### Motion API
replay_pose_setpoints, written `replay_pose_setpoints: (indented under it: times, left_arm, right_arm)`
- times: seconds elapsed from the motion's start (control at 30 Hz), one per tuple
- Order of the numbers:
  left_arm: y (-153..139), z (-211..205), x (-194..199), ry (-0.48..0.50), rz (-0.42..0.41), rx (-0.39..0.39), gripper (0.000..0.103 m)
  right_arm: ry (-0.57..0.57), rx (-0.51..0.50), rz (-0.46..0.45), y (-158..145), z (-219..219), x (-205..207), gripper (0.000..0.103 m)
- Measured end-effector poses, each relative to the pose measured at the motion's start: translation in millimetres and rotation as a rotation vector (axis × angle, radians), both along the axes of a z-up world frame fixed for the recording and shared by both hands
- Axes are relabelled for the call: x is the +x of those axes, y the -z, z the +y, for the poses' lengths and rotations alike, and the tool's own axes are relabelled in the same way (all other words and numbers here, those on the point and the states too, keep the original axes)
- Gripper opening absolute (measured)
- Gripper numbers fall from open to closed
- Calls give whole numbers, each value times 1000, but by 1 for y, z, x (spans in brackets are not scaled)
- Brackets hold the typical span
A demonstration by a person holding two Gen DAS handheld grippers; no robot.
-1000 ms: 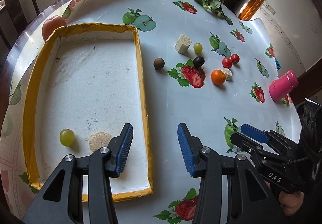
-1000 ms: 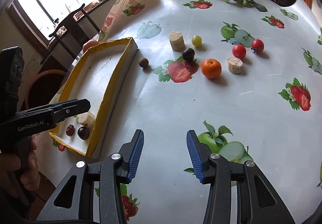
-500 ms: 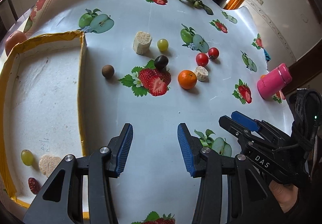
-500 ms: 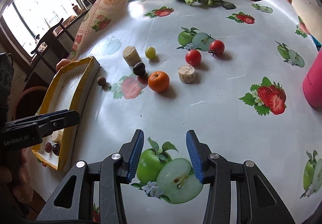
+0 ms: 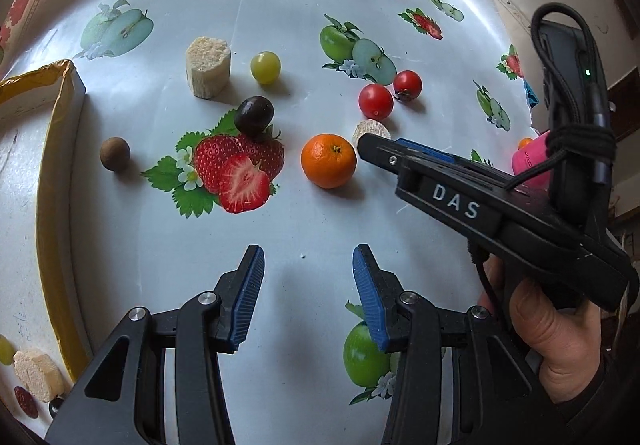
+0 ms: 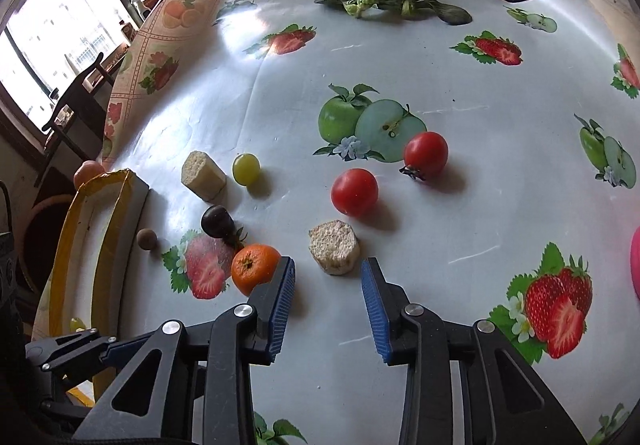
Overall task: Organize fruits
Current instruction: 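Move both tools back from the tray toward the remaining fruits, then grasp the mandarin orange with the left tool while the right tool grasps another beige slice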
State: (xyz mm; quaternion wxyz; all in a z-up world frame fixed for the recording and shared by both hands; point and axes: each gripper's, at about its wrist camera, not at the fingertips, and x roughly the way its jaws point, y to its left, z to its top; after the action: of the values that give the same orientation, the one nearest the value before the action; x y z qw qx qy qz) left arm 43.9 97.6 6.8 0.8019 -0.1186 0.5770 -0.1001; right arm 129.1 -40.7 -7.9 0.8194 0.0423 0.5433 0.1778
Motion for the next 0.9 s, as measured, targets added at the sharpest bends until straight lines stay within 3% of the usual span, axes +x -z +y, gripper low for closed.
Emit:
replay_pose_setpoints:
  times: [0.13,0.43,0.5,0.67,0.9]
  left_arm:
    - [5,-6,18,6,0,-2,44]
    - [16,-34,56,34,-30,48,44]
    - [17,-35,59,34,-35,59,33]
    - [12,-31,45,34,-34,73,32]
    - [-11,-17,-6,15,-60,109,32]
  right_arm:
    - [-7,-9,-6,8,2,5,28]
    - [166,90,-42,-18,-59,-40,28]
    - [180,95,-41,-21,-65,-51,28]
    - [214,108,-42,-30,-76,-74,28]
    - [169,116,-49,-45,-65,-108,28]
